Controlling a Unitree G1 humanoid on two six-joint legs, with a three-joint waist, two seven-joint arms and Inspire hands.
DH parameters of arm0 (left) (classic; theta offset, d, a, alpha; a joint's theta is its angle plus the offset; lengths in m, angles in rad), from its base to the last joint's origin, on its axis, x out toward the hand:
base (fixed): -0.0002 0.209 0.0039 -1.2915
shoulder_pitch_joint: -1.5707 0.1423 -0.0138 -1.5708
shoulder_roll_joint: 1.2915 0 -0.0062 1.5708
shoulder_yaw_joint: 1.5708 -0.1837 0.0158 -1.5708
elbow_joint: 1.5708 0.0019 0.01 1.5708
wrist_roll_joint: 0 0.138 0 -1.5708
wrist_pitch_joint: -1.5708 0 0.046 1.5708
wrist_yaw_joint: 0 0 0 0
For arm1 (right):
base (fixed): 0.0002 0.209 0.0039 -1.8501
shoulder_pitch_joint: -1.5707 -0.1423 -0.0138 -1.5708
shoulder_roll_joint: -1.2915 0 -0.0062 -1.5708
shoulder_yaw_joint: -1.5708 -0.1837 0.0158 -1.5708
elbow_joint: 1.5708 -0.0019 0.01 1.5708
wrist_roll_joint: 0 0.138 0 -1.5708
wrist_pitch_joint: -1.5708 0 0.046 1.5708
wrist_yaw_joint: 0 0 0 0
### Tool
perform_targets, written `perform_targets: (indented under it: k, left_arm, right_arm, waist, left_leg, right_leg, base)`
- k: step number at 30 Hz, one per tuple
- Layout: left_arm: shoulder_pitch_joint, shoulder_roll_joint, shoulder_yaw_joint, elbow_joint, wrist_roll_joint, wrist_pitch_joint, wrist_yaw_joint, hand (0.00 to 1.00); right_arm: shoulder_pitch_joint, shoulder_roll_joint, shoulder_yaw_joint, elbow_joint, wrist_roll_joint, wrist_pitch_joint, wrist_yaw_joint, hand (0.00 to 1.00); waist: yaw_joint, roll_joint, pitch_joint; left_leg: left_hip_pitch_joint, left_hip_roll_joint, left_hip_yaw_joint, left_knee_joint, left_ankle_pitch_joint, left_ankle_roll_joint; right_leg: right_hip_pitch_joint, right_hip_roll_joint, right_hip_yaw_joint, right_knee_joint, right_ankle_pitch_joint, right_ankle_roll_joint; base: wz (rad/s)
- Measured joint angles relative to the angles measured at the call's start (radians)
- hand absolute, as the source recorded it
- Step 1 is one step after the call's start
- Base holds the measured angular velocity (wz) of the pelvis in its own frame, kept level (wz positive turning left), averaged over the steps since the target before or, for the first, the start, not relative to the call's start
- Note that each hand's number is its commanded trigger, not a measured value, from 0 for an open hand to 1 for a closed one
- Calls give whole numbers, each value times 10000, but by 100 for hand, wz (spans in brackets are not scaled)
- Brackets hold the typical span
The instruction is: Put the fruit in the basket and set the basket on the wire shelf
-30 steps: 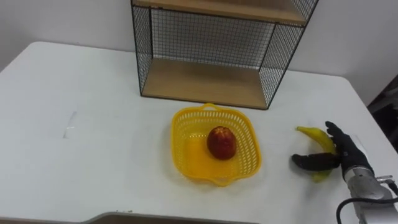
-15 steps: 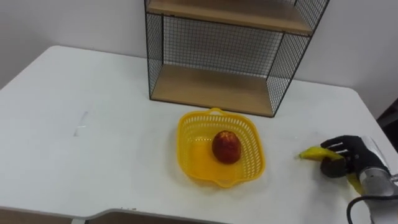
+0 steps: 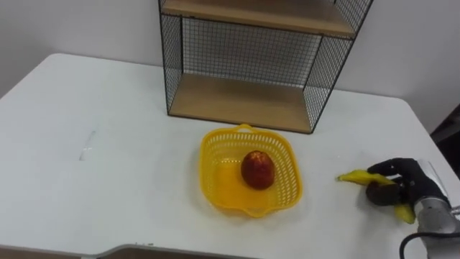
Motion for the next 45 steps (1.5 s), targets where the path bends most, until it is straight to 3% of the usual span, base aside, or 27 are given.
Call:
perform_targets:
  k: [1,6,12,17,20,28,32,38,40,42,45]
  left_arm:
    - [-15,-1,-17,-9,-1,-2,2,0]
    - [-26,-59,-74,14,1,-69,66,0]
    - [89,-98,-61,20,2,-308,48,0]
    - [111,-162,-189,34,-20,-549,201,0]
    - [44,-168,-199,41,-18,-676,224,0]
    - [-53,-117,-609,38,-23,-694,275,0]
    - [-158,-107,-616,47,-15,-703,283,0]
    - [-364,-99,-783,82,-12,-714,198,0]
    - [-402,-101,-804,153,-15,-704,167,0]
    - [-433,-101,-829,163,-13,-694,150,0]
    - [-429,-96,-891,166,-12,-681,-1,0]
  right_arm:
    - [206,99,141,-613,-39,85,118,100]
    - [519,435,449,-2889,-185,278,339,100]
    - [515,483,410,-5751,-110,7,160,100]
    - [514,507,469,-6712,197,-88,10,100]
    - [515,506,679,-7269,226,-89,37,100]
    - [514,517,1438,-7921,256,-59,485,100]
    - [513,519,2111,-8542,211,-46,954,100]
    - [511,512,2863,-8805,212,-46,1866,100]
    - [512,513,2919,-8803,213,-46,2098,55]
    - [513,514,2990,-8797,213,-44,2276,2]
    - [512,517,3212,-8583,212,-42,2544,0]
  waist:
    - [0,55,-5]
    - [-9,216,124]
    - [9,58,75]
    - [46,39,82]
    - [29,116,130]
    - [28,93,90]
    - [309,95,90]
    - [641,128,123]
    - [755,142,136]
    - [778,157,155]
    - [822,170,172]
  left_leg:
    - [-51,5,87,2,1,2]
    - [-241,-17,367,-30,39,69]
    - [-285,-74,388,-237,138,101]
    - [-245,-71,394,-291,134,102]
    - [-180,-17,424,-470,134,99]
    - [-306,-15,513,-499,135,93]
    - [-312,-10,676,-549,127,78]
    - [-319,-15,627,-514,127,78]
    - [-330,-17,622,-516,124,78]
    - [-367,-16,599,-530,118,73]
    - [-378,-8,568,-524,118,70]
  right_leg:
    - [-99,-4,82,20,-1,-2]
    - [-487,-63,374,178,2,-9]
    - [-608,-101,386,4,-4,-5]
    - [-554,-101,403,20,4,-2]
    - [-509,-102,392,17,4,-1]
    - [-670,-93,388,35,4,0]
    - [-789,-41,623,30,10,-7]
    - [-775,-39,620,24,13,-5]
    - [-776,-39,620,23,14,-3]
    - [-782,-38,600,20,14,-3]
    - [-782,-33,571,18,13,-3]
  base:
    - [-17]
    - [-18]
    - [0]
    - [-1]
    - [-3]
    - [-1]
    - [-15]
    - [2]
    - [2]
    - [3]
    - [3]
